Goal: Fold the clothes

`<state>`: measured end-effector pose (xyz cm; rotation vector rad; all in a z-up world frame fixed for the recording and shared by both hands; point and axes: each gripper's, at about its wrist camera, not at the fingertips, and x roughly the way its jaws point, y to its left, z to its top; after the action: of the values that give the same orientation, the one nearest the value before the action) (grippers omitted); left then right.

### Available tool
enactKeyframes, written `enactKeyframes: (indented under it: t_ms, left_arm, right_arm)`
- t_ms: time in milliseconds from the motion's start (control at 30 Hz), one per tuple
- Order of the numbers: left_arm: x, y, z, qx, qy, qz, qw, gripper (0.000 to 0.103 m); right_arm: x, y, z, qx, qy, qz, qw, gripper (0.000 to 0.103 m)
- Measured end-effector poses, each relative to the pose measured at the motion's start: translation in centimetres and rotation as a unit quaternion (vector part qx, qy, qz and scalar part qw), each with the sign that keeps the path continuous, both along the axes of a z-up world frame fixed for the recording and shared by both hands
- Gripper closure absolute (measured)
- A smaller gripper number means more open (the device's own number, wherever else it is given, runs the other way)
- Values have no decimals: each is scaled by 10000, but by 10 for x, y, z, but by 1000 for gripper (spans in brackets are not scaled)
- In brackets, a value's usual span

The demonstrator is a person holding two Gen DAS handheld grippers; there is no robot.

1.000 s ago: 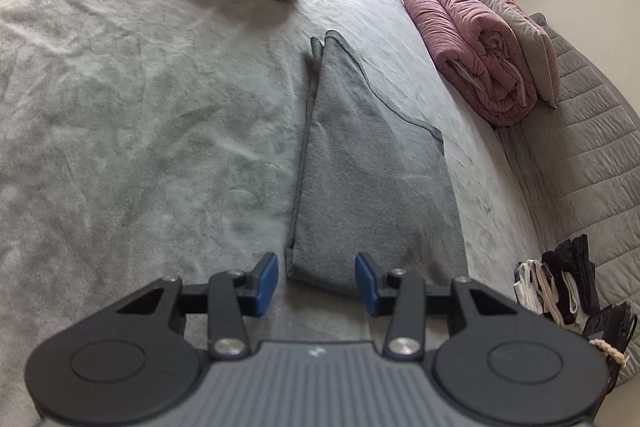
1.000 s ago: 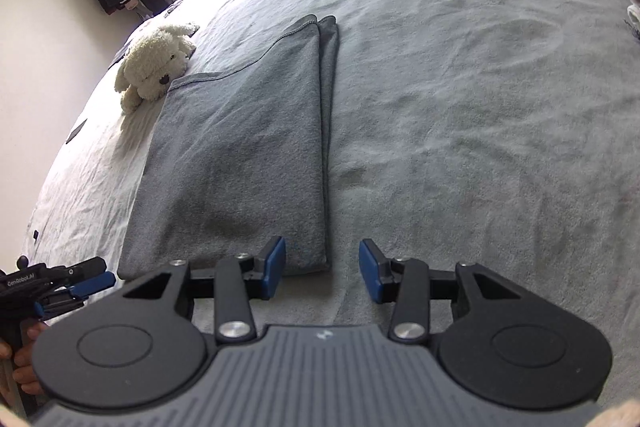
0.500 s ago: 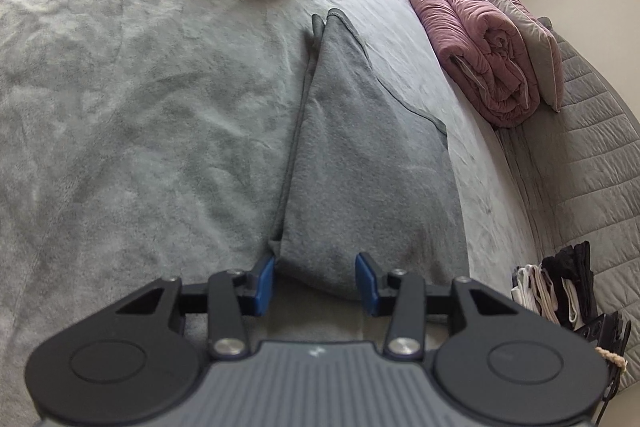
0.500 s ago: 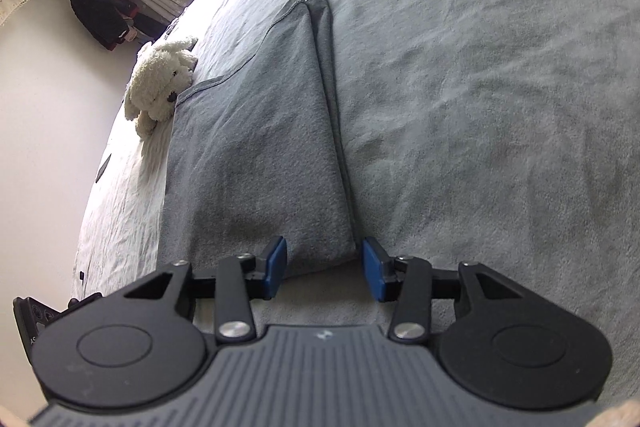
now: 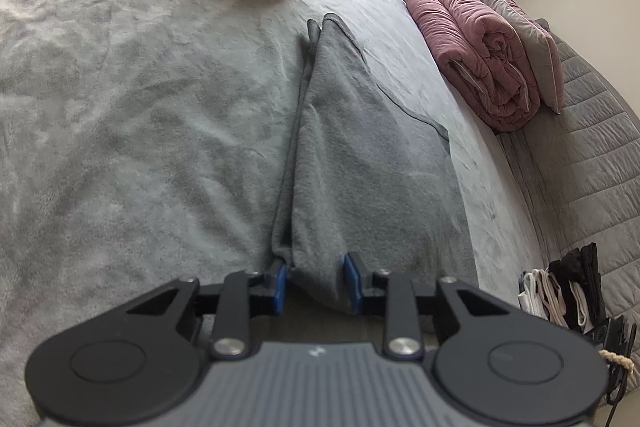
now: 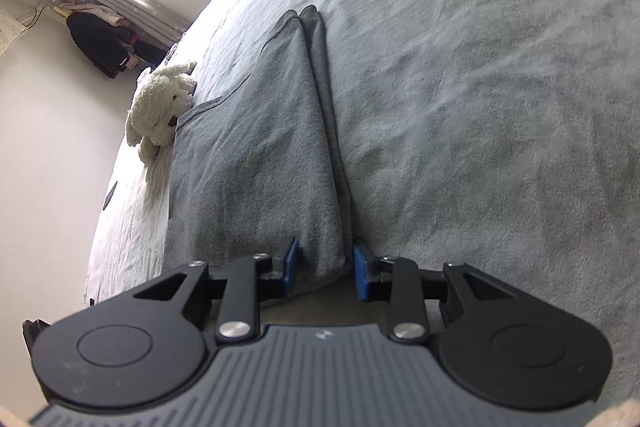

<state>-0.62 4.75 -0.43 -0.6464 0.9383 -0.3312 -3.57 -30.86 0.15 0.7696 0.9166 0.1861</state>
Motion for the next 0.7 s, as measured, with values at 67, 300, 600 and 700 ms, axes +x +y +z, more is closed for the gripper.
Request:
enactKeyframes:
  t_ms: [67, 300, 600, 700]
  left_arm:
    - [1, 1, -1, -34, 15, 33, 10000, 82]
    - [1, -2, 0, -14, 17, 99, 9999, 86]
    - [-7, -6, 15, 293, -198, 111, 9993, 96]
    - [-15, -2, 25, 283, -321, 123, 9990, 96]
  right_arm:
    - [0, -1, -2, 32, -20, -41, 10000, 77]
    - [-2, 3, -3, 26, -87, -163, 9998, 83]
    - [-8, 12, 10, -361, -324, -192, 9986, 95]
    - [-13, 13, 18, -439, -428, -144, 9980, 96]
